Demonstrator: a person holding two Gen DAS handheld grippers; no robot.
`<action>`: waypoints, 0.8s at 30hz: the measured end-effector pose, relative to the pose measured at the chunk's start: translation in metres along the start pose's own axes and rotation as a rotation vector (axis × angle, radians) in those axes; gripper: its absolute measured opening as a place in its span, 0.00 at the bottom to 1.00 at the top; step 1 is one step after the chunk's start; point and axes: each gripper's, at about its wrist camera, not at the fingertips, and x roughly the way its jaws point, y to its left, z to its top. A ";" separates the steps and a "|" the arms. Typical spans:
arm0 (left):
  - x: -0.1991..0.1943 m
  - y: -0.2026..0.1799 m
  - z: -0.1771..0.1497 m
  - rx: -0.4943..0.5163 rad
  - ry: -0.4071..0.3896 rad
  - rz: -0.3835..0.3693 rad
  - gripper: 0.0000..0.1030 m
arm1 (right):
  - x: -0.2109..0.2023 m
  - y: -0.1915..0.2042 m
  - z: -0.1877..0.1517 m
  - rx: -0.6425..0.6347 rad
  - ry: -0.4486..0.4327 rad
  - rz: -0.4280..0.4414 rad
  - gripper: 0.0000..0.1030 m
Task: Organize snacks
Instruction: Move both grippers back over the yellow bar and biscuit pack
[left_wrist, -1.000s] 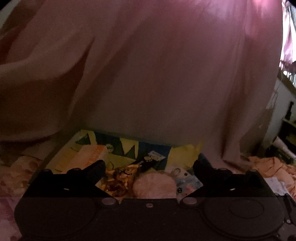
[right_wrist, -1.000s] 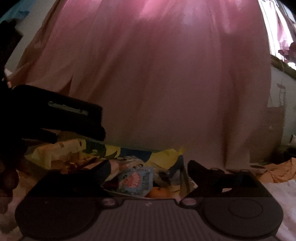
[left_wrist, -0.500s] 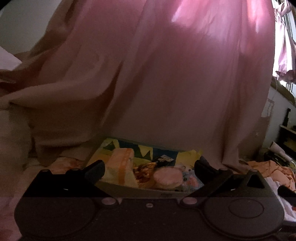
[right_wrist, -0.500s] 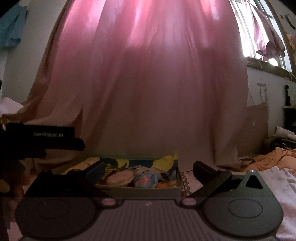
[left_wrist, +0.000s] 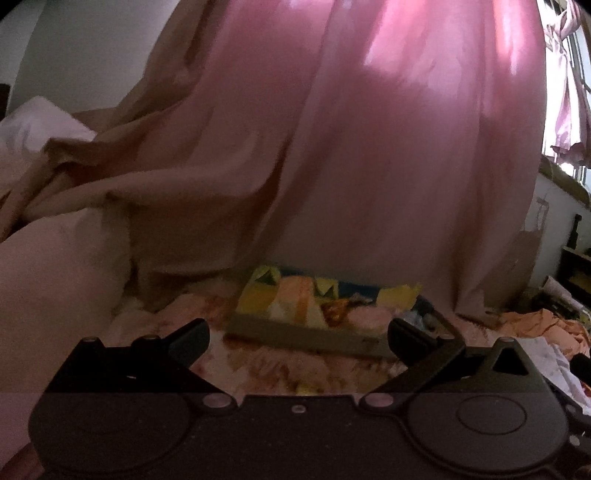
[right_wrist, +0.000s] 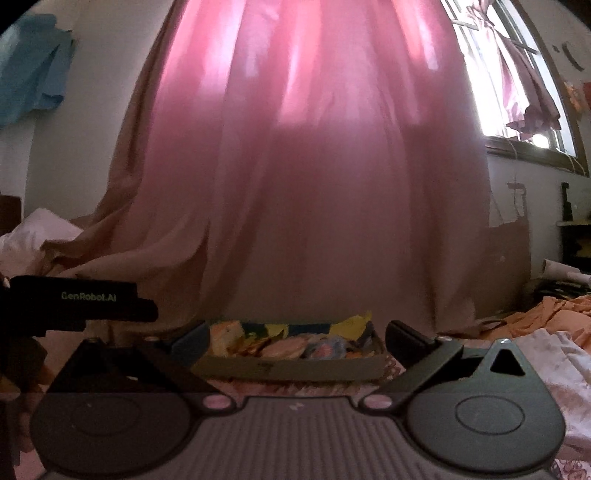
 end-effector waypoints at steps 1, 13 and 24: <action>-0.004 0.003 -0.004 0.000 0.005 0.004 0.99 | -0.003 0.003 -0.001 -0.002 0.005 0.004 1.00; -0.043 0.031 -0.043 0.050 0.050 0.031 0.99 | -0.026 0.020 -0.020 -0.030 0.087 0.055 1.00; -0.055 0.051 -0.071 0.071 0.123 0.043 0.99 | -0.025 0.037 -0.045 -0.045 0.239 0.107 1.00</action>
